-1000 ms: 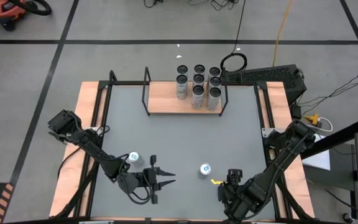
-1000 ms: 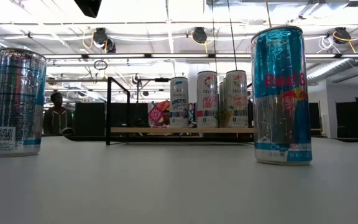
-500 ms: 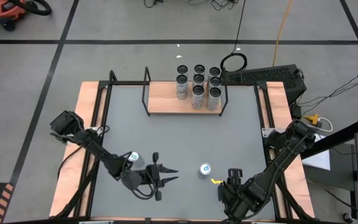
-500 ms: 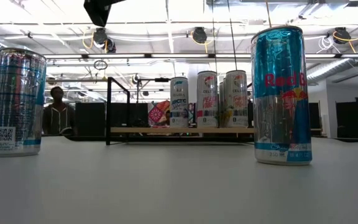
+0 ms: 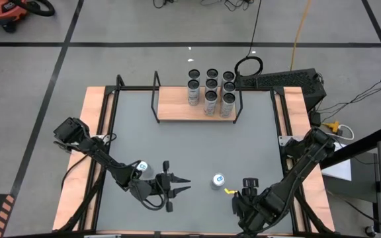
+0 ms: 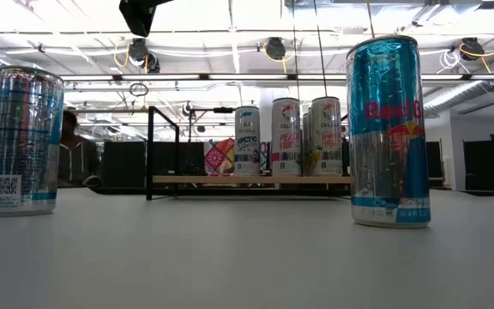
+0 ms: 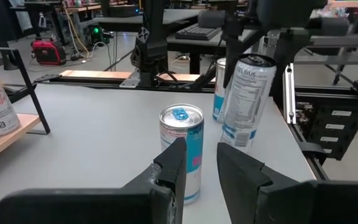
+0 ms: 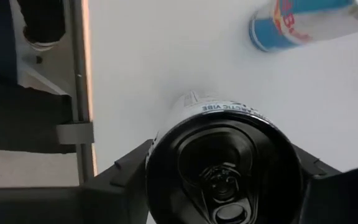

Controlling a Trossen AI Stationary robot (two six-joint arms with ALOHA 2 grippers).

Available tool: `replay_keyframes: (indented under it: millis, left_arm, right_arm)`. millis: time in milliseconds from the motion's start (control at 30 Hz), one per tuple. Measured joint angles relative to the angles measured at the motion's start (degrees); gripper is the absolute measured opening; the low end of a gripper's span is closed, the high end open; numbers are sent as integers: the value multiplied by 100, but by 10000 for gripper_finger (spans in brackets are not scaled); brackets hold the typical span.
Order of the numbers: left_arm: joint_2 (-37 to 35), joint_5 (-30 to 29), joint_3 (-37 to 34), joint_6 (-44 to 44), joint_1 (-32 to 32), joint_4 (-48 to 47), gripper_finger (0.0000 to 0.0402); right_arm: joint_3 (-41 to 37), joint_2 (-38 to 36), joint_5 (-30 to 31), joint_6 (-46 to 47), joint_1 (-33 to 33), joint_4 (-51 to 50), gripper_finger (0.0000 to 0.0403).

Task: Place canned beverage on shelf
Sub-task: Put the white blue soda can on the shelf aligned with the white blue soda cans

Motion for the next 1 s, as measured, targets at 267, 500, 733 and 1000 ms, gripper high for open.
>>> replay_keyframes:
  millis: [267,500,733,1000]
  left_arm:
    - [0,0,0,4,-2,39,90]
    - [270,499,0,450,-2,906,90]
    - [759,896,2,944,13,1983,97]
    - [804,896,121,922,22,1933,189]
  right_arm:
    - [577,0,20,-676,-2,-18,207]
    - [1024,0,372,-1433,-2,-11,206]
    - [1109,0,941,-2446,-2,5,206]
    - [1109,0,947,-3122,-62,401,207]
